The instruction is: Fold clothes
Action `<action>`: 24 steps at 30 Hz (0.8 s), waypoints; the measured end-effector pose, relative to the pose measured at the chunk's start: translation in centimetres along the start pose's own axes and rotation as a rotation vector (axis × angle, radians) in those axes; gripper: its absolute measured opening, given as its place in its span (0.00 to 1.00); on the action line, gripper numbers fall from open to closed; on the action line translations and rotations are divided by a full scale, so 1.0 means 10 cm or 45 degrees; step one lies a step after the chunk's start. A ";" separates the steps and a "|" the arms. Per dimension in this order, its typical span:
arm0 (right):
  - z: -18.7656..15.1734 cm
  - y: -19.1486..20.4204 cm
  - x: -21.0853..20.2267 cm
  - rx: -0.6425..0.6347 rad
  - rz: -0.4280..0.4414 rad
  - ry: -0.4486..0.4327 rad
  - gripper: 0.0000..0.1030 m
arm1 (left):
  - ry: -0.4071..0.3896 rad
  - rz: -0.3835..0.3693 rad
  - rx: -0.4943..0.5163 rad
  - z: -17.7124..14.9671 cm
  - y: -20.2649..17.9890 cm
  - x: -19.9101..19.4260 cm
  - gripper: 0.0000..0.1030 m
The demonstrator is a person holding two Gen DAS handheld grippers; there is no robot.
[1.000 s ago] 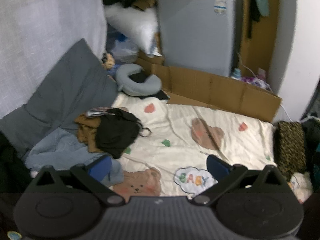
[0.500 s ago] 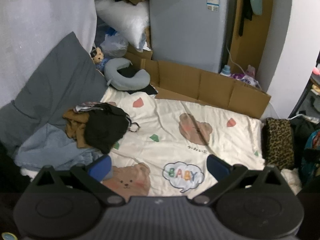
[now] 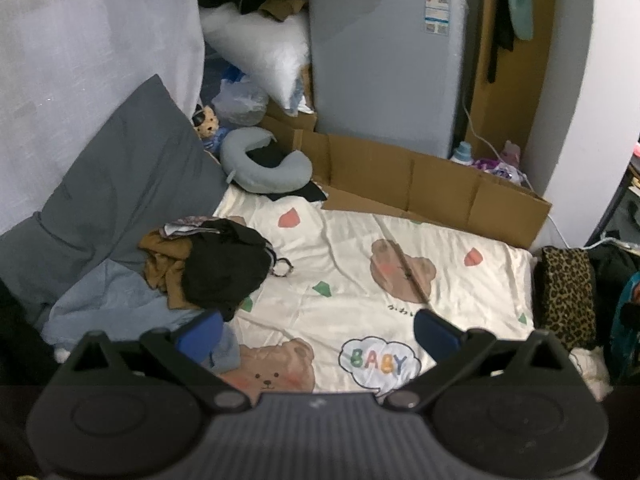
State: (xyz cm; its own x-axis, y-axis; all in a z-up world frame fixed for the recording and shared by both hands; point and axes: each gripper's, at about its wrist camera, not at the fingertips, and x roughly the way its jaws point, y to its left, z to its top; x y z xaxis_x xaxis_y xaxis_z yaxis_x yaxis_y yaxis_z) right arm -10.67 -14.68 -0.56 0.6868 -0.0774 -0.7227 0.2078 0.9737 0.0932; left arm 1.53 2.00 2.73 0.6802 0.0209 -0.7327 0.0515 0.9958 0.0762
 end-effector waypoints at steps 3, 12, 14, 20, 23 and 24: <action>0.03 0.00 0.00 0.012 -0.006 -0.006 1.00 | -0.002 0.007 -0.005 0.03 0.04 0.00 1.00; 0.12 -0.01 0.07 0.028 -0.006 0.010 1.00 | -0.058 0.026 -0.056 0.17 0.23 0.00 1.00; 0.14 0.01 0.09 0.019 -0.004 0.013 1.00 | -0.071 0.037 -0.059 0.20 0.28 0.01 1.00; 0.20 0.02 0.22 0.022 0.022 0.039 1.00 | -0.091 0.050 -0.070 0.29 0.41 0.10 1.00; 0.24 0.03 0.30 0.017 0.016 0.040 1.00 | -0.095 0.068 -0.096 0.32 0.50 0.17 1.00; 0.25 0.03 0.32 0.017 0.009 0.040 1.00 | -0.093 0.069 -0.104 0.33 0.53 0.18 1.00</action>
State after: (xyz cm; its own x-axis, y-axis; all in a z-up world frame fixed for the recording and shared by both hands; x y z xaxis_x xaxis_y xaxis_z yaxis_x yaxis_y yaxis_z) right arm -6.63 -15.17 -1.13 0.6663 -0.0636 -0.7429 0.2123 0.9713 0.1073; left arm 5.49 7.04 4.05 0.7321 0.0712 -0.6774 -0.0444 0.9974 0.0568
